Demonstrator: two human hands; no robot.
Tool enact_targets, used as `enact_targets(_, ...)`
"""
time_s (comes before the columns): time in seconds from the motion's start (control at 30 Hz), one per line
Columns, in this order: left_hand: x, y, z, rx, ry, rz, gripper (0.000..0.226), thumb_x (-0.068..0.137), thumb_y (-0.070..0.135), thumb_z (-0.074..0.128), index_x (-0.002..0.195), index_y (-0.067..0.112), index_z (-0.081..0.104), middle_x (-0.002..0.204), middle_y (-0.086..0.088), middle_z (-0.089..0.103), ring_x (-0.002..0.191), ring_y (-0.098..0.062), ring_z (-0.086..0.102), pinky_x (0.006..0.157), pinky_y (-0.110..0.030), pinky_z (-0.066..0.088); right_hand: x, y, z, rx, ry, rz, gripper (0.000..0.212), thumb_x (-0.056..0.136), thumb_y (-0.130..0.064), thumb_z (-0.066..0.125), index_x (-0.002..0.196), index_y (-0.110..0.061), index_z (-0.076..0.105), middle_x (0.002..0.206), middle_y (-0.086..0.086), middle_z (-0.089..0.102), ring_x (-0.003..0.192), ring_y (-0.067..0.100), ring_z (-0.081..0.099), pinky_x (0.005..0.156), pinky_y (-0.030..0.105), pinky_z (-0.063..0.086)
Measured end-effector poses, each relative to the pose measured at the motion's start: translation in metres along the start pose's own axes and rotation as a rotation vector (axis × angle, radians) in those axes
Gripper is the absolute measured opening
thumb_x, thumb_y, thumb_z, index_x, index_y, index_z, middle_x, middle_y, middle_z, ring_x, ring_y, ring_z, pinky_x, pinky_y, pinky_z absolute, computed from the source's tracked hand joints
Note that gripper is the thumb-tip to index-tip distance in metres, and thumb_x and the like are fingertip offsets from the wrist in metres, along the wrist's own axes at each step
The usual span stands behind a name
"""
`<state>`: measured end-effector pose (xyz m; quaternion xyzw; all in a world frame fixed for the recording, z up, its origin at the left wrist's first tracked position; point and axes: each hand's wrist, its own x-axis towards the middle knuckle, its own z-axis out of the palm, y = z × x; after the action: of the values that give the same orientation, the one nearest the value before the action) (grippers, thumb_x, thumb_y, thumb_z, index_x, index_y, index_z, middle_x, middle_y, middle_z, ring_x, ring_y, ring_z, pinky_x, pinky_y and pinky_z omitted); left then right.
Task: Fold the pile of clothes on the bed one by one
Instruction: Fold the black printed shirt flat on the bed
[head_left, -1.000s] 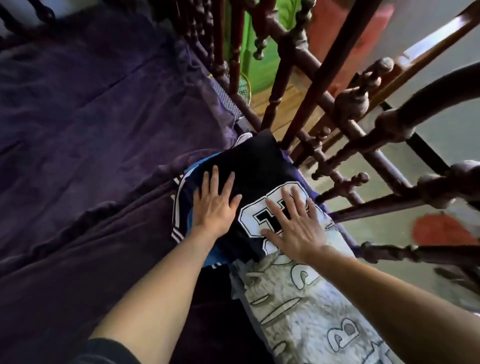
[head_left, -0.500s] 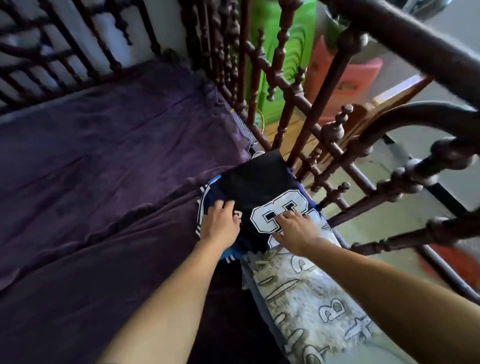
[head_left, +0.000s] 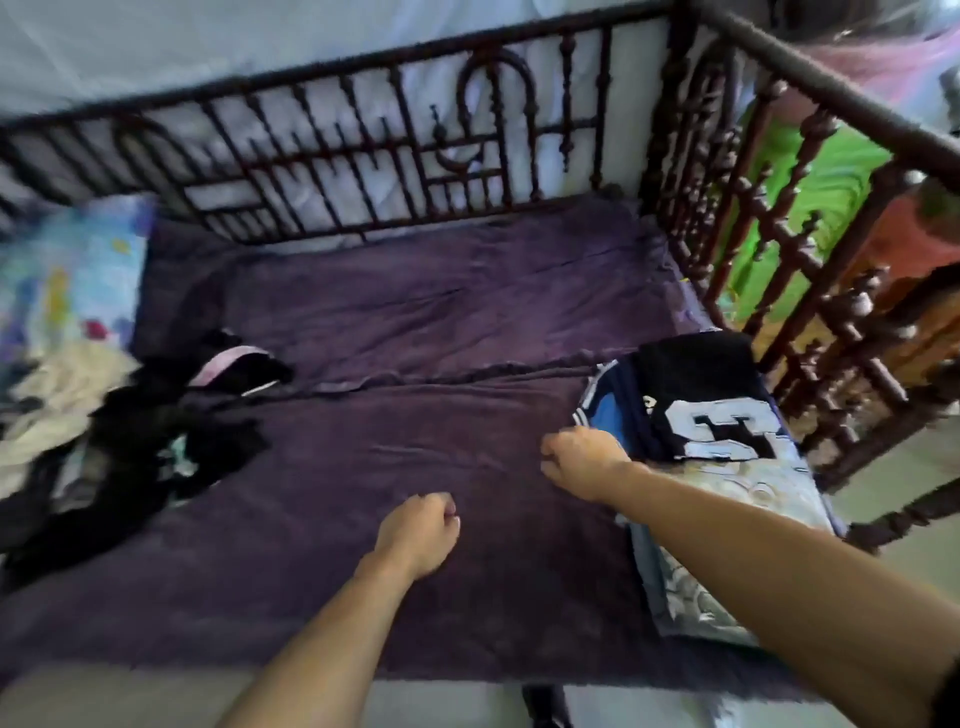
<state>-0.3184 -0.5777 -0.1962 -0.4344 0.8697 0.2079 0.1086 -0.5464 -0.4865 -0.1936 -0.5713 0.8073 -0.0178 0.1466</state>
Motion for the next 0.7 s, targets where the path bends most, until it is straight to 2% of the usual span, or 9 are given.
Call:
enact_targets(0.1,-0.065,-0.063,-0.037,0.005,0.074,-0.115,0.029,0.094,0.034,0.047,0.117,0.023,0.060,0.115,-0.002,0.065,0.108,-0.024,0.058,0.086,-0.033,0.048,0.004,-0.079,-0.013,-0.006,0.020,-0.145,0.028,0.091,-0.041,0.049,0.108,-0.023,0.064,0.116,0.006,0.065,0.107,0.030,0.061,0.083,0.036,0.048)
enact_targets(0.3,-0.184,-0.173,-0.131,0.076,0.349,-0.314,0.023,0.093,0.035,0.048,0.105,0.021,0.062,0.106,-0.005,0.067,0.104,-0.028,0.060,0.081,-0.035,0.048,0.008,-0.259,-0.075,-0.025,0.173,-0.444,0.025,0.092,-0.040,0.049,0.105,-0.025,0.065,0.113,0.005,0.066,0.104,0.031,0.062,0.080,0.035,0.047)
enact_targets(0.43,-0.253,-0.235,-0.180,0.082,0.423,-0.376,0.021,0.094,0.033,0.048,0.104,0.022,0.063,0.102,-0.005,0.066,0.096,-0.029,0.062,0.073,-0.035,0.048,-0.001,-0.369,-0.103,-0.035,0.220,-0.552,0.024,0.092,-0.037,0.048,0.103,-0.024,0.065,0.109,0.004,0.066,0.099,0.031,0.062,0.076,0.036,0.047)
enact_targets(0.53,-0.303,-0.290,-0.205,0.101,0.493,-0.411,0.023,0.094,0.033,0.048,0.108,0.023,0.062,0.101,-0.002,0.064,0.096,-0.027,0.061,0.072,-0.034,0.047,-0.010,-0.447,-0.110,-0.023,0.267,-0.629,0.026,0.094,-0.037,0.047,0.108,-0.026,0.066,0.107,-0.005,0.066,0.092,0.027,0.063,0.074,0.036,0.051)
enact_targets(0.7,-0.374,-0.381,-0.235,0.184,0.542,-0.458,0.024,0.093,0.033,0.048,0.109,0.022,0.063,0.104,-0.003,0.065,0.097,-0.025,0.060,0.076,-0.037,0.051,-0.029,-0.573,-0.099,0.025,0.298,-0.667,0.029,0.094,-0.038,0.046,0.113,-0.023,0.062,0.106,0.004,0.066,0.092,0.028,0.062,0.072,0.035,0.049)
